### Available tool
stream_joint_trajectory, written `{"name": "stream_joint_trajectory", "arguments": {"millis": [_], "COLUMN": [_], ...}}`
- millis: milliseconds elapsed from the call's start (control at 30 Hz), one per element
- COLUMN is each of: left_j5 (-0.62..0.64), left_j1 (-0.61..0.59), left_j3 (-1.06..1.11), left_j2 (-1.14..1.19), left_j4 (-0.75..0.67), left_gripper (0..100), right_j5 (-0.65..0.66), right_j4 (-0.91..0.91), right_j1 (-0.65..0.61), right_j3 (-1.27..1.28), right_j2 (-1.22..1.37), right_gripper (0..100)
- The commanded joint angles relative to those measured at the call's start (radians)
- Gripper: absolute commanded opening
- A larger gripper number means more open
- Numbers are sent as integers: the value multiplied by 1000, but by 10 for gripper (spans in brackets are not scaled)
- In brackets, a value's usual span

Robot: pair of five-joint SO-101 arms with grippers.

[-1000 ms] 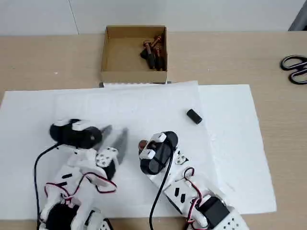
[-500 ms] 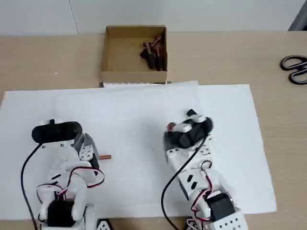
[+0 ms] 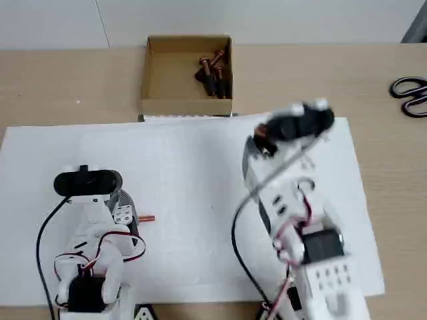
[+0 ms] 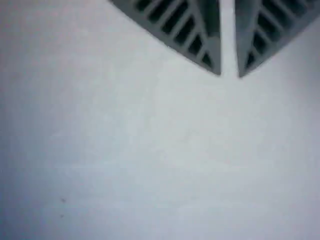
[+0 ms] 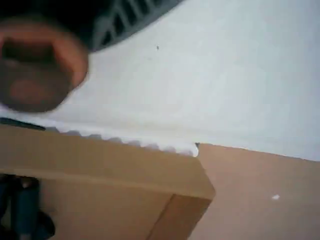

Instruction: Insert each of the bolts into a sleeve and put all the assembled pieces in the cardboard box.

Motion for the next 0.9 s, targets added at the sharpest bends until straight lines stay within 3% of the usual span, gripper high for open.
{"name": "stream_joint_trajectory", "arguments": {"millis": [0, 500, 867], "left_j5": [-5, -9, -9], "left_j1": [-3, -3, -3], "left_j3": [-8, -10, -10], "left_j2": [-11, -11, -11], "left_j4": [-12, -12, -11], "left_gripper": [6, 6, 6], "right_j5": [25, 77, 81], "right_j4": [-8, -12, -8], "right_j1": [12, 4, -64], "right_j3": [-245, -1315, -1979], "right_j2": [275, 1340, 1888], "right_gripper": [3, 4, 4]}}
